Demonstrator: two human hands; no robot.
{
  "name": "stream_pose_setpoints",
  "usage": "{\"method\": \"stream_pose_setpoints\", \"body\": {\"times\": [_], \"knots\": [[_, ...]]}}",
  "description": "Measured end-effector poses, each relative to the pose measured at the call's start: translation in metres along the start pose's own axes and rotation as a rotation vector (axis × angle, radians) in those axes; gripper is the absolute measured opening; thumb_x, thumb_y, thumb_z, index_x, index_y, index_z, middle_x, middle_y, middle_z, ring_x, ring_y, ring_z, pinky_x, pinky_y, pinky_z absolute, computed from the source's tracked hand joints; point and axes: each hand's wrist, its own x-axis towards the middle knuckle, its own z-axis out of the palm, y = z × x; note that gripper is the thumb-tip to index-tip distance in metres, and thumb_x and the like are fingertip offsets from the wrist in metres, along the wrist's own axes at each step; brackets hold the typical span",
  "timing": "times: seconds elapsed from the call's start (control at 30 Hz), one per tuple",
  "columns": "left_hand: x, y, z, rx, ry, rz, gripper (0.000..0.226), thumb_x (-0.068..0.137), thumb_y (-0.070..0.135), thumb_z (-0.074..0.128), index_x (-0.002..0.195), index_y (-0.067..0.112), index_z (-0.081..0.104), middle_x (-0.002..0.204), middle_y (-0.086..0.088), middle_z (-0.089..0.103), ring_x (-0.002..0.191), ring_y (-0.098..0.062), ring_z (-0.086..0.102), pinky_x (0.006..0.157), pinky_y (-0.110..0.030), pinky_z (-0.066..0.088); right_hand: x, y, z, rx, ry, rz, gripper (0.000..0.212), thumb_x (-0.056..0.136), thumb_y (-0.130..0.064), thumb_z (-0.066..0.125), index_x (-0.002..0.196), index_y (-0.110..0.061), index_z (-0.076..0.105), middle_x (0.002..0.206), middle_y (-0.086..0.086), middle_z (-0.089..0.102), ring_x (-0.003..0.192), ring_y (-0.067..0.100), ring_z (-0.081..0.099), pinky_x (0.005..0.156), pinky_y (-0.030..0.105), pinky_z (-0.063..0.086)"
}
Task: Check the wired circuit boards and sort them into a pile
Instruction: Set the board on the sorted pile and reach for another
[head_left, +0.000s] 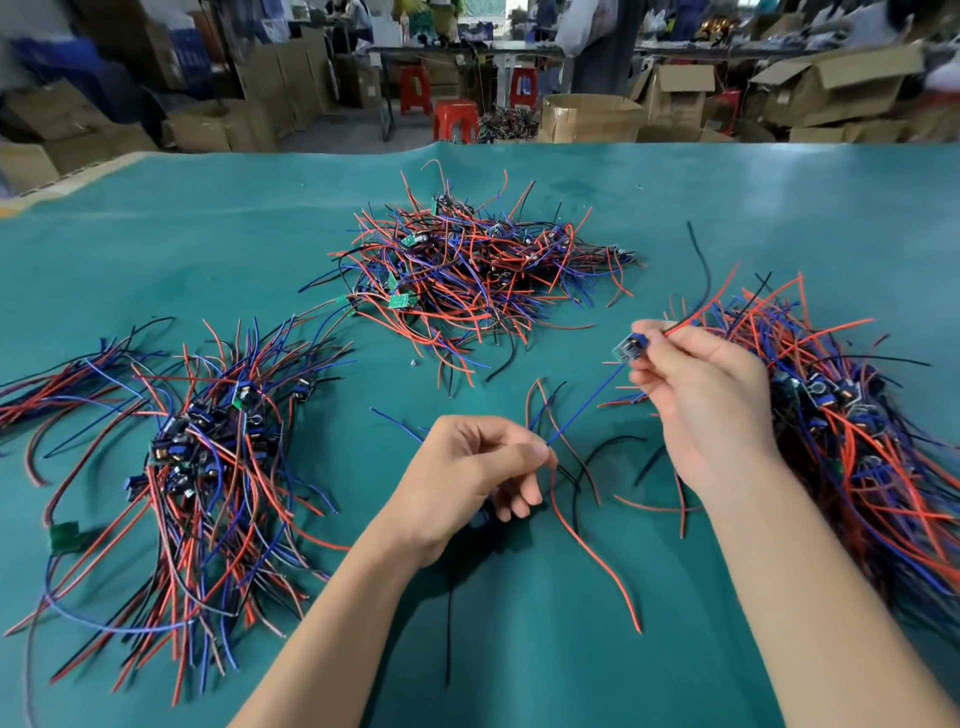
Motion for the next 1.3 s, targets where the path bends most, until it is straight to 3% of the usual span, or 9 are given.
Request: {"method": "stream_pose_setpoints", "body": {"times": [0.3, 0.4, 0.53, 0.63, 0.7, 0.9, 1.03, 1.13, 1.3], "knots": [[-0.001, 0.002, 0.002, 0.020, -0.016, -0.013, 0.012, 0.079, 0.015, 0.062, 0.070, 0.010, 0.069, 0.058, -0.011, 0.063, 0.047, -0.017, 0.054, 0.047, -0.023, 0.045, 0.005, -0.079, -0.032, 0.070, 0.195, -0.278, 0.024, 0.104, -0.005, 0.047, 0.093, -0.017, 0.066, 0.069, -0.007, 0.063, 0.055, 0.006, 0.058, 0.055, 0.018, 0.047], [-0.001, 0.002, 0.002, -0.013, 0.009, -0.016, 0.012, 0.080, 0.018, 0.063, 0.070, 0.014, 0.069, 0.058, -0.011, 0.062, 0.048, -0.018, 0.054, 0.047, -0.022, 0.044, 0.027, -0.113, -0.064, -0.319, 0.065, -0.258, 0.023, 0.102, -0.008, 0.049, 0.095, -0.020, 0.067, 0.066, -0.013, 0.069, 0.044, 0.000, 0.056, 0.043, 0.014, 0.044], [0.000, 0.002, 0.004, -0.058, 0.017, -0.021, 0.011, 0.081, 0.018, 0.063, 0.074, 0.013, 0.069, 0.060, -0.012, 0.062, 0.049, -0.019, 0.055, 0.048, -0.022, 0.044, 0.072, -0.136, -0.106, -1.130, 0.015, -0.177, 0.020, 0.094, -0.003, 0.062, 0.099, -0.018, 0.074, 0.055, 0.009, 0.062, 0.037, 0.005, 0.055, 0.037, 0.021, 0.048], [0.001, 0.003, 0.004, -0.064, 0.023, -0.014, 0.012, 0.085, 0.014, 0.063, 0.076, 0.011, 0.069, 0.061, -0.013, 0.063, 0.049, -0.019, 0.055, 0.048, -0.022, 0.045, 0.087, -0.128, -0.105, -1.652, -0.036, -0.142, 0.013, 0.087, -0.007, 0.067, 0.083, -0.014, 0.077, 0.056, 0.007, 0.069, 0.063, 0.032, 0.070, 0.068, 0.049, 0.061], [0.000, 0.004, 0.004, -0.057, 0.031, -0.012, 0.017, 0.091, 0.007, 0.061, 0.077, 0.010, 0.069, 0.062, -0.012, 0.063, 0.050, -0.019, 0.055, 0.049, -0.022, 0.045, 0.084, -0.121, -0.088, -1.872, -0.038, -0.215, 0.011, 0.086, -0.016, 0.070, 0.077, -0.017, 0.077, 0.073, 0.011, 0.075, 0.082, 0.038, 0.071, 0.082, 0.049, 0.059], [0.000, 0.006, 0.006, -0.067, 0.045, -0.030, 0.018, 0.094, -0.001, 0.054, 0.083, 0.005, 0.067, 0.064, -0.012, 0.063, 0.051, -0.018, 0.055, 0.049, -0.022, 0.046, 0.046, -0.093, 0.044, -1.556, -0.462, -0.468, 0.007, 0.086, -0.024, 0.071, 0.085, -0.025, 0.079, 0.087, -0.003, 0.078, 0.091, 0.022, 0.072, 0.076, 0.025, 0.044], [0.001, 0.006, 0.006, -0.089, 0.056, -0.036, 0.018, 0.095, -0.002, 0.052, 0.085, 0.003, 0.066, 0.063, -0.010, 0.063, 0.051, -0.017, 0.055, 0.048, -0.022, 0.046, 0.035, -0.026, 0.142, -1.466, -0.807, -0.494, 0.024, 0.088, -0.015, 0.064, 0.107, -0.023, 0.077, 0.109, 0.005, 0.076, 0.106, 0.024, 0.069, 0.096, 0.031, 0.051], [0.001, 0.006, 0.005, -0.101, 0.062, -0.041, 0.024, 0.094, -0.006, 0.050, 0.078, 0.006, 0.064, 0.064, -0.011, 0.063, 0.051, -0.017, 0.054, 0.047, -0.022, 0.047, 0.043, 0.020, 0.186, -1.525, -0.840, -0.471, 0.041, 0.091, -0.008, 0.057, 0.130, -0.020, 0.061, 0.133, 0.011, 0.059, 0.124, 0.034, 0.057, 0.103, 0.044, 0.048], [0.001, 0.006, 0.004, -0.077, 0.059, -0.013, 0.027, 0.093, -0.010, 0.046, 0.076, 0.004, 0.061, 0.064, -0.007, 0.063, 0.051, -0.016, 0.054, 0.048, -0.022, 0.047, 0.055, 0.064, 0.197, -1.518, -0.687, -0.536, 0.039, 0.090, 0.000, 0.057, 0.126, -0.014, 0.058, 0.125, 0.010, 0.055, 0.110, 0.037, 0.061, 0.084, 0.046, 0.054]]}}
